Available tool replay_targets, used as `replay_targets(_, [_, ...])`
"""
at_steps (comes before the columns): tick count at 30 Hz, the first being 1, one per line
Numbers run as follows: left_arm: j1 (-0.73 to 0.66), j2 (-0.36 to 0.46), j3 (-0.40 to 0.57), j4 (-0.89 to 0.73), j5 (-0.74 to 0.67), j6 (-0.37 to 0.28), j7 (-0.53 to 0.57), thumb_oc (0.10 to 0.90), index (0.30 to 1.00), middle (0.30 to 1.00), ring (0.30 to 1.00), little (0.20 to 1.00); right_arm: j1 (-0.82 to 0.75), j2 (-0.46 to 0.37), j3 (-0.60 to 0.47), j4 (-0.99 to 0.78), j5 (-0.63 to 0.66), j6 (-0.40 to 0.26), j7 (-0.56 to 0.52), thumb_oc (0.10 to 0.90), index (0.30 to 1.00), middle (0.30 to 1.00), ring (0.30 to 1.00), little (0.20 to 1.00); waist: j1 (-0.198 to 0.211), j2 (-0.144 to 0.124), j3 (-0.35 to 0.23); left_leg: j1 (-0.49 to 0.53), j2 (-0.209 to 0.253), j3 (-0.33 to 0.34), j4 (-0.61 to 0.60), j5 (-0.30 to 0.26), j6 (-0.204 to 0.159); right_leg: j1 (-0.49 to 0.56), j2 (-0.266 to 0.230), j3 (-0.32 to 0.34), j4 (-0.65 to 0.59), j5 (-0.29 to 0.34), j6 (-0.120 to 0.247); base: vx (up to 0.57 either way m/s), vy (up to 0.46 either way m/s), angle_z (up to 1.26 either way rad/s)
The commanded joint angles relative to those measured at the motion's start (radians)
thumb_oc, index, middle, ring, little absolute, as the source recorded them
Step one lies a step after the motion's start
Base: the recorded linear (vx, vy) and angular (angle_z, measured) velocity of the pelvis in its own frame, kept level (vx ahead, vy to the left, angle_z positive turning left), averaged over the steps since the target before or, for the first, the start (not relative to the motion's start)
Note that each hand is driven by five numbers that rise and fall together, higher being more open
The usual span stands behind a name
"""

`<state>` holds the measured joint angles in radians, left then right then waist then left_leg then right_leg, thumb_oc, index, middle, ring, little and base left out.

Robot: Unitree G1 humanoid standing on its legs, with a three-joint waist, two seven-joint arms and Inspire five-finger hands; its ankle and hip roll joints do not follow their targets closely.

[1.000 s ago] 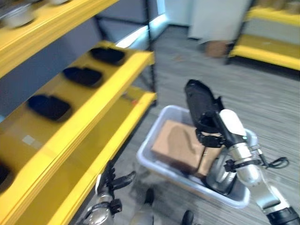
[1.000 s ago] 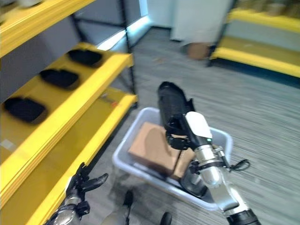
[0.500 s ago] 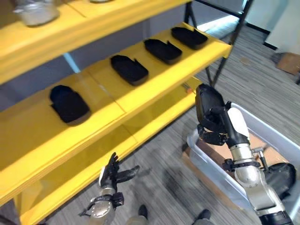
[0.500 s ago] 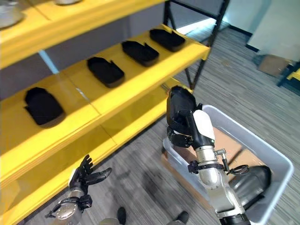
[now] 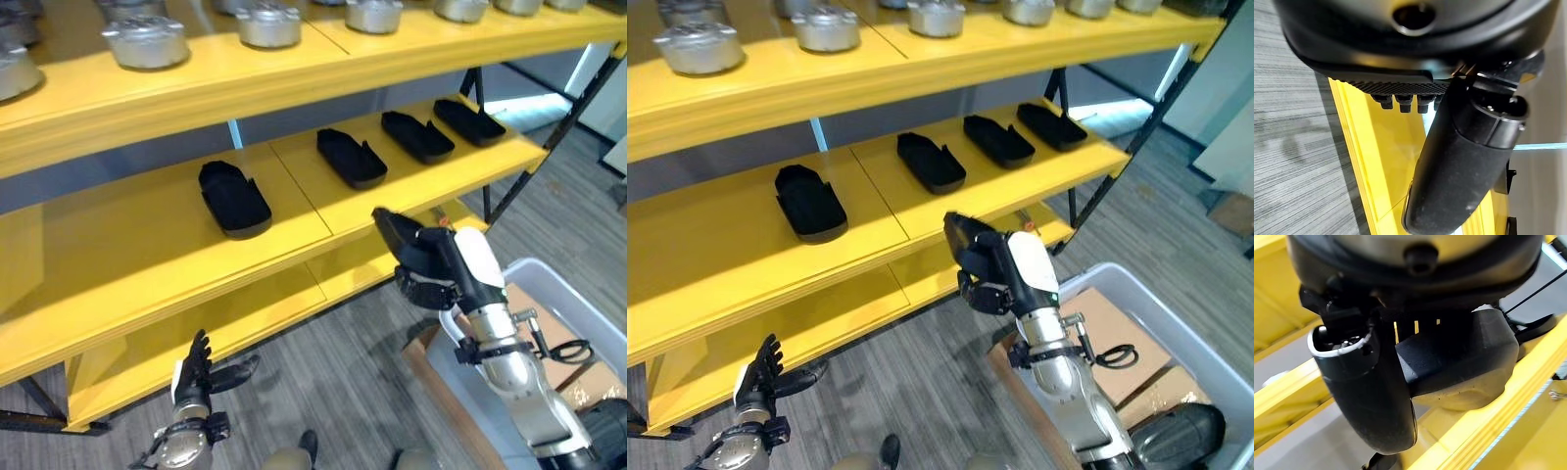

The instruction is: Move parts from the plastic box to the shelf.

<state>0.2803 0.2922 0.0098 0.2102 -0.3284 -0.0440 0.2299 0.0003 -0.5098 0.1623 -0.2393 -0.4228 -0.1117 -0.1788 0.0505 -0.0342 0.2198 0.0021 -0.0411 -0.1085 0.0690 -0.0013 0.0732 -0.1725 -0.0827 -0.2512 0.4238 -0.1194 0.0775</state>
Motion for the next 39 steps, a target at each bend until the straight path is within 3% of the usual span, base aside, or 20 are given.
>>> replay_targets(1, [-0.008,0.016,-0.018,-0.104,0.040,-0.079,-0.009,0.900,1.000,1.000,1.000,1.000,-0.106,-0.041,-0.074,-0.104,0.051,-0.099,-0.059,0.400,0.300,0.300,0.300,0.300,-0.023,0.007,-0.085,0.047,-0.072,-0.026,-0.088,-0.008,-0.006,0.026,0.067,0.042,-0.222,0.136,-0.004,0.06,-0.050,0.36])
replay_targets(3, [0.004,0.000,-0.020,-0.106,0.038,-0.082,-0.008,0.900,1.000,1.000,1.000,1.000,-0.100,-0.040,-0.070,-0.112,0.059,-0.100,-0.056,0.400,0.300,0.300,0.300,0.300,-0.025,-0.010,-0.096,0.042,-0.082,-0.037,-0.088,-0.010,-0.013,0.070,0.083,0.107,-0.304,0.144,-0.010,0.05,-0.073,0.35])
replay_targets(5, [0.011,-0.009,-0.020,-0.113,0.035,-0.087,-0.005,0.900,1.000,1.000,1.000,1.000,-0.104,-0.041,-0.063,-0.116,0.058,-0.102,-0.055,0.400,0.300,0.300,0.300,0.300,-0.016,-0.009,-0.102,0.043,-0.078,-0.031,-0.088,-0.013,-0.016,0.096,0.094,0.127,-0.349,0.156,-0.012,0.06,-0.078,0.18])
replay_targets(8, [0.050,-0.038,-0.012,-0.125,0.004,-0.089,-0.002,0.900,1.000,1.000,1.000,1.000,-0.107,-0.051,-0.045,-0.126,0.094,-0.107,-0.045,0.400,0.300,0.300,0.300,0.300,0.018,-0.006,-0.125,0.034,-0.068,0.007,-0.043,-0.043,-0.025,0.167,0.092,0.122,-0.449,0.179,-0.010,0.11,-0.117,-0.25])
replay_targets(12, [0.044,-0.038,-0.019,-0.126,-0.011,-0.094,-0.002,0.900,1.000,1.000,1.000,1.000,-0.132,-0.074,-0.041,-0.138,0.108,-0.112,-0.050,0.400,0.300,0.300,0.300,0.300,0.035,-0.005,-0.080,-0.046,-0.091,0.024,0.127,-0.080,-0.060,0.174,0.068,0.084,-0.444,0.172,-0.021,-0.04,-0.048,0.05])
replay_targets(15, [0.034,-0.038,-0.025,-0.116,-0.028,-0.094,-0.002,0.900,1.000,1.000,1.000,1.000,-0.150,-0.091,-0.042,-0.129,0.097,-0.108,-0.057,0.400,0.300,0.300,0.300,0.300,0.034,-0.003,-0.055,-0.099,-0.068,0.056,0.242,-0.076,-0.090,0.175,0.055,0.060,-0.426,0.162,-0.031,-0.04,-0.002,0.38])
replay_targets(16, [0.028,-0.037,-0.025,-0.117,-0.048,-0.094,-0.001,0.900,1.000,1.000,1.000,1.000,-0.156,-0.098,-0.044,-0.121,0.088,-0.100,-0.064,0.400,0.300,0.300,0.300,0.300,0.031,-0.011,-0.043,-0.114,-0.014,0.089,0.267,-0.064,-0.101,0.181,0.041,0.047,-0.418,0.155,-0.034,-0.01,0.086,0.44])
replay_targets(17, [0.027,-0.041,-0.024,-0.116,-0.050,-0.092,-0.002,0.900,1.000,1.000,1.000,1.000,-0.144,-0.094,-0.054,-0.121,0.095,-0.092,-0.070,0.400,0.300,0.300,0.300,0.300,0.028,-0.025,-0.042,-0.105,0.075,0.118,0.209,-0.062,-0.089,0.192,0.021,0.035,-0.415,0.144,-0.026,0.01,0.074,0.41])
replay_targets(18, [0.028,-0.040,-0.025,-0.116,-0.050,-0.092,-0.002,0.900,1.000,1.000,1.000,1.000,-0.142,-0.093,-0.055,-0.122,0.096,-0.091,-0.070,0.400,0.300,0.300,0.300,0.300,0.031,-0.026,-0.039,-0.094,0.075,0.121,0.198,-0.059,-0.090,0.197,0.021,0.038,-0.415,0.143,-0.026,0.04,0.104,0.68])
replay_targets(19, [0.029,-0.038,-0.026,-0.118,-0.045,-0.089,0.001,0.900,1.000,1.000,1.000,1.000,-0.128,-0.090,-0.064,-0.127,0.102,-0.092,-0.070,0.400,0.300,0.300,0.300,0.300,0.030,-0.030,-0.043,-0.086,0.120,0.118,0.154,-0.032,-0.095,0.200,0.013,0.034,-0.417,0.138,-0.022,0.06,0.171,0.60])
replay_targets(20, [0.028,-0.037,-0.034,-0.120,-0.046,-0.084,0.006,0.900,1.000,1.000,1.000,1.000,-0.099,-0.086,-0.087,-0.133,0.109,-0.085,-0.081,0.400,0.300,0.300,0.300,0.300,0.017,-0.035,-0.048,-0.098,0.257,0.116,0.062,0.086,-0.128,0.197,-0.011,0.023,-0.407,0.121,-0.012,0.06,0.163,0.46])
replay_targets(21, [0.028,-0.037,-0.035,-0.120,-0.046,-0.084,0.007,0.900,1.000,1.000,1.000,1.000,-0.097,-0.086,-0.088,-0.134,0.109,-0.085,-0.081,0.400,0.300,0.300,0.300,0.300,0.016,-0.034,-0.049,-0.095,0.259,0.114,0.051,0.093,-0.131,0.196,-0.009,0.021,-0.404,0.118,-0.014,0.11,0.310,0.24])
replay_targets(22, [0.025,-0.032,-0.045,-0.122,-0.039,-0.078,0.006,0.900,1.000,1.000,1.000,1.000,-0.088,-0.096,-0.104,-0.138,0.094,-0.080,-0.094,0.400,0.300,0.300,0.300,0.300,0.003,-0.015,-0.054,-0.086,0.360,0.143,-0.039,0.201,-0.180,0.196,-0.023,0.003,-0.379,0.089,-0.002,0.11,0.274,0.56])
replay_targets(23, [0.024,-0.032,-0.050,-0.127,-0.031,-0.078,0.004,0.900,1.000,1.000,1.000,1.000,-0.084,-0.103,-0.113,-0.140,0.084,-0.076,-0.098,0.400,0.300,0.300,0.300,0.300,0.001,0.004,-0.057,-0.065,0.384,0.153,-0.085,0.254,-0.211,0.199,-0.026,-0.009,-0.360,0.079,0.006,0.13,0.358,0.65])
replay_targets(25, [0.026,-0.042,-0.054,-0.120,-0.059,-0.077,-0.006,0.900,1.000,1.000,1.000,1.000,-0.081,-0.104,-0.126,-0.159,0.061,-0.073,-0.097,0.400,0.300,0.300,0.300,0.300,-0.004,0.030,-0.081,-0.008,0.385,0.172,-0.144,0.203,-0.229,0.196,-0.040,-0.020,-0.319,0.061,0.022,0.12,0.294,0.47])
replay_targets(27, [0.025,-0.034,-0.049,-0.134,-0.027,-0.079,-0.009,0.900,1.000,1.000,1.000,1.000,-0.068,-0.091,-0.149,-0.168,0.045,-0.075,-0.101,0.400,0.300,0.300,0.300,0.300,-0.001,0.041,-0.088,-0.005,0.353,0.168,-0.140,0.179,-0.223,0.201,-0.077,-0.033,-0.285,0.058,0.031,0.13,0.325,0.10])
replay_targets(28, [0.019,-0.028,-0.050,-0.134,-0.026,-0.080,-0.006,0.900,1.000,1.000,1.000,1.000,-0.071,-0.084,-0.150,-0.168,0.039,-0.071,-0.106,0.400,0.300,0.300,0.300,0.300,0.003,0.038,-0.088,-0.009,0.340,0.171,-0.120,0.164,-0.219,0.211,-0.093,-0.038,-0.279,0.061,0.035,0.17,0.450,0.05])
replay_targets(29, [0.013,-0.008,-0.044,-0.141,-0.028,-0.083,-0.006,0.900,1.000,1.000,1.000,1.000,-0.076,-0.060,-0.149,-0.191,0.026,-0.070,-0.108,0.400,0.300,0.300,0.300,0.300,0.011,0.024,-0.088,-0.017,0.284,0.164,-0.082,0.115,-0.193,0.243,-0.146,-0.047,-0.287,0.078,0.067,0.13,0.358,0.29])
replay_targets(36, [0.018,0.017,-0.033,-0.152,-0.022,-0.075,0.004,0.900,1.000,1.000,1.000,1.000,-0.132,-0.030,-0.111,-0.206,-0.026,-0.065,-0.118,0.400,0.300,0.300,0.300,0.300,0.036,-0.019,-0.113,-0.025,0.174,0.167,-0.058,0.044,-0.131,0.257,-0.231,-0.040,-0.314,0.120,0.116,0.07,0.228,0.22])
replay_targets(39, [0.024,0.017,-0.033,-0.154,-0.022,-0.072,0.004,0.900,1.000,1.000,1.000,1.000,-0.167,-0.029,-0.082,-0.197,-0.053,-0.055,-0.110,0.400,0.300,0.300,0.300,0.300,0.056,-0.039,-0.123,-0.024,0.147,0.168,-0.054,0.026,-0.116,0.267,-0.254,-0.050,-0.327,0.144,0.131,0.06,0.121,0.12])
